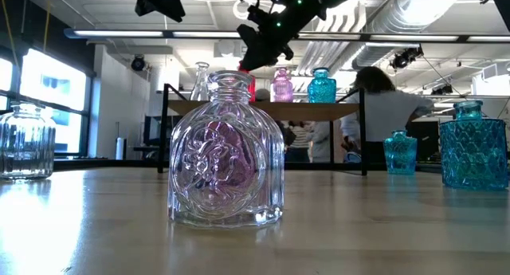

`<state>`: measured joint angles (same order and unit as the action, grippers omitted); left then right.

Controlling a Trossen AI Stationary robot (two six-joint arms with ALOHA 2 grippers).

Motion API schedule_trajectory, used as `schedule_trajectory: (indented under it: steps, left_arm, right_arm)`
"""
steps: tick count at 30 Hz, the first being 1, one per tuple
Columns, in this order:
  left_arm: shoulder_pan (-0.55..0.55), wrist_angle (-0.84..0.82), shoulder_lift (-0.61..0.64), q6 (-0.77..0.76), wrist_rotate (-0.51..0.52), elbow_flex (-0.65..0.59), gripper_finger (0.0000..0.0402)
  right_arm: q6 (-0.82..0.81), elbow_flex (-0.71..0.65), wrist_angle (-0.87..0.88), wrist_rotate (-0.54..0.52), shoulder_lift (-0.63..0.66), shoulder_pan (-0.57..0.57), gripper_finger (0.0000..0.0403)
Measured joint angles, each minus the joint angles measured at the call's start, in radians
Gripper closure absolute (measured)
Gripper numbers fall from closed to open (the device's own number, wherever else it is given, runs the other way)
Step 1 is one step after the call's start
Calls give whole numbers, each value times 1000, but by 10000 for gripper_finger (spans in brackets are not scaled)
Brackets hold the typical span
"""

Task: Sort vases onto shelf
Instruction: Put the top red vase on the shelf

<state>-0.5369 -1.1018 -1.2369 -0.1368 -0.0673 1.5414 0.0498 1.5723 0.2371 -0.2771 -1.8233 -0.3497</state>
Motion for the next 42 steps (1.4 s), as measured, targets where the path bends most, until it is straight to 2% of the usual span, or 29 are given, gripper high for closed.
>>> schedule_trajectory:
  steps: [26, 38, 42]
  left_arm:
    - [0, 8, -5, -10, 0, -30, 321]
    - [0, 8, -5, -19, 0, -30, 321]
    - [0, 8, -5, -19, 0, -30, 321]
  right_arm:
    - [-24, -1, -98, -51, -11, -31, 323]
    - [-24, -1, -98, -48, -4, -37, 323]
    - [-9, 49, -52, -48, 19, -37, 323]
